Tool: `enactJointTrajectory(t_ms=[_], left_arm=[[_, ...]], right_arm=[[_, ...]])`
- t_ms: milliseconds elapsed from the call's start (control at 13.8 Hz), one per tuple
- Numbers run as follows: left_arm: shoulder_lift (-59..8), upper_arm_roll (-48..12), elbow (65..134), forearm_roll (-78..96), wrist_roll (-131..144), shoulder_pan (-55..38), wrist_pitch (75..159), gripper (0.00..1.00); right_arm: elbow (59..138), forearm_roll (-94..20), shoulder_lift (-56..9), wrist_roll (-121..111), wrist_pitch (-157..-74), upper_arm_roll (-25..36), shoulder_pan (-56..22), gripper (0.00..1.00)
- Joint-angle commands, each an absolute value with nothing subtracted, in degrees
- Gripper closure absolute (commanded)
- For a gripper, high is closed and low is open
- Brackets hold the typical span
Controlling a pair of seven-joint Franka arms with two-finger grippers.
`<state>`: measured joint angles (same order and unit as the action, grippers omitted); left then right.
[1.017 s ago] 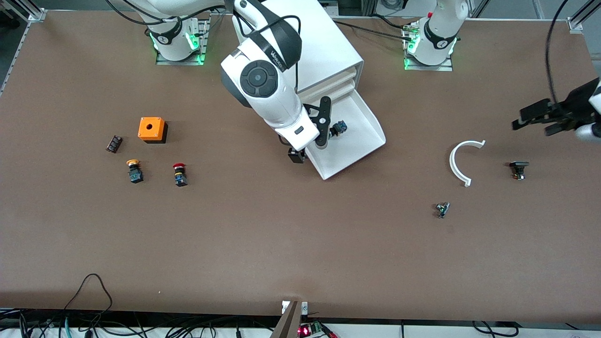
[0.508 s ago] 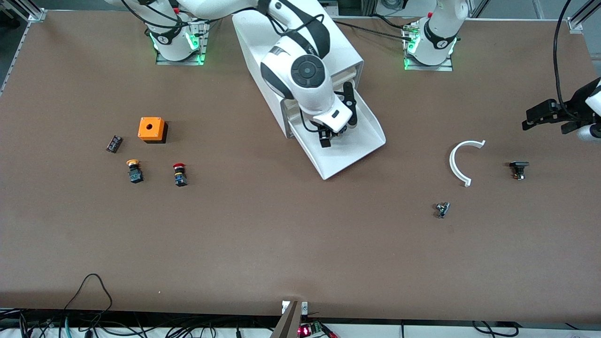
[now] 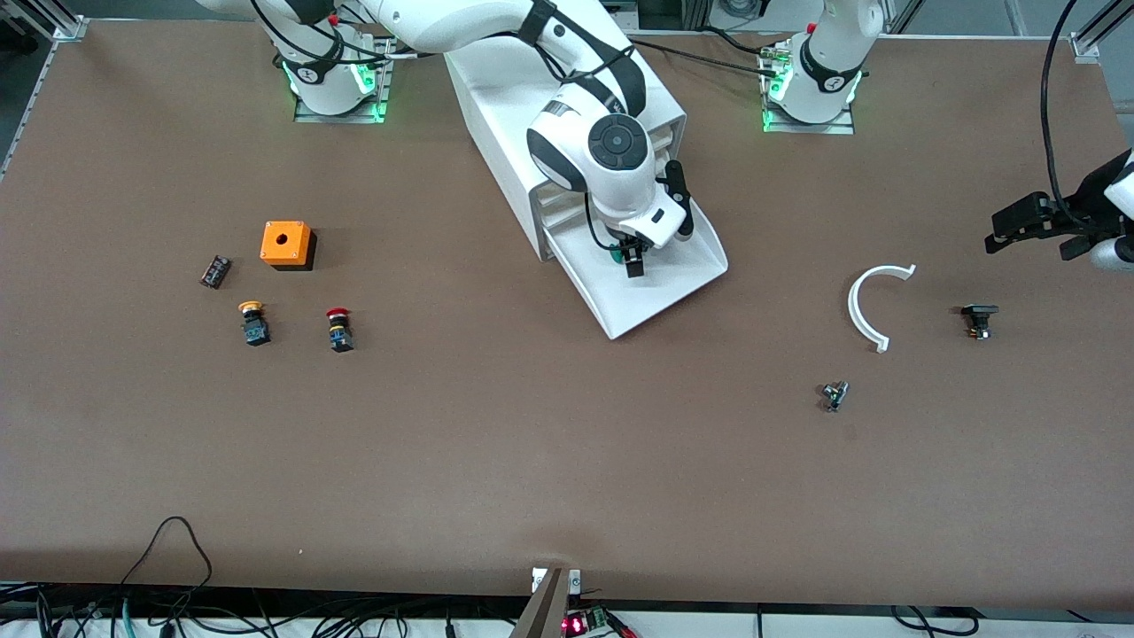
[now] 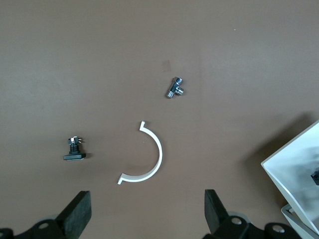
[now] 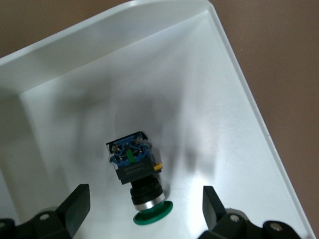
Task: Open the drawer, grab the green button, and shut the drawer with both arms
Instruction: 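Grasp the green push button inside the drawer with the right gripper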
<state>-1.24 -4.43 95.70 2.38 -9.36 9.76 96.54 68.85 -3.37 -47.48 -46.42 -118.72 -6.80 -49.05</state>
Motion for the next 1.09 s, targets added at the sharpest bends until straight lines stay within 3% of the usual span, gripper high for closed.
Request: enactJointTrajectory(t_ms=[0,654,872,1017], left_arm=[[-1.9,-4.5,94.0,0.7,-8.6,8.5,96.2,0.0],[-2.0,-4.5,93.9,0.7,-8.5,8.3,96.2,0.0],[-2.3,-4.5,93.2,0.7,-8.5,8.4,96.2,0.0],[-2.3,-4.5,93.2,0.7,-8.6,8.3,96.1,0.0]], right_arm=[[66.5,-2.8,-49.2,-46.9,-118.4,-5.8,-50.4,0.0],[66.4,-1.9,-51.3,-47.5,-118.6,-5.1,-51.7,0.07],[66.4,-2.0,-51.5,-47.9,-119.3,-2.9,-53.5,0.28],[66.0,-2.0,-51.5,-47.9,-120.1,-1.4,-55.0,0.47]])
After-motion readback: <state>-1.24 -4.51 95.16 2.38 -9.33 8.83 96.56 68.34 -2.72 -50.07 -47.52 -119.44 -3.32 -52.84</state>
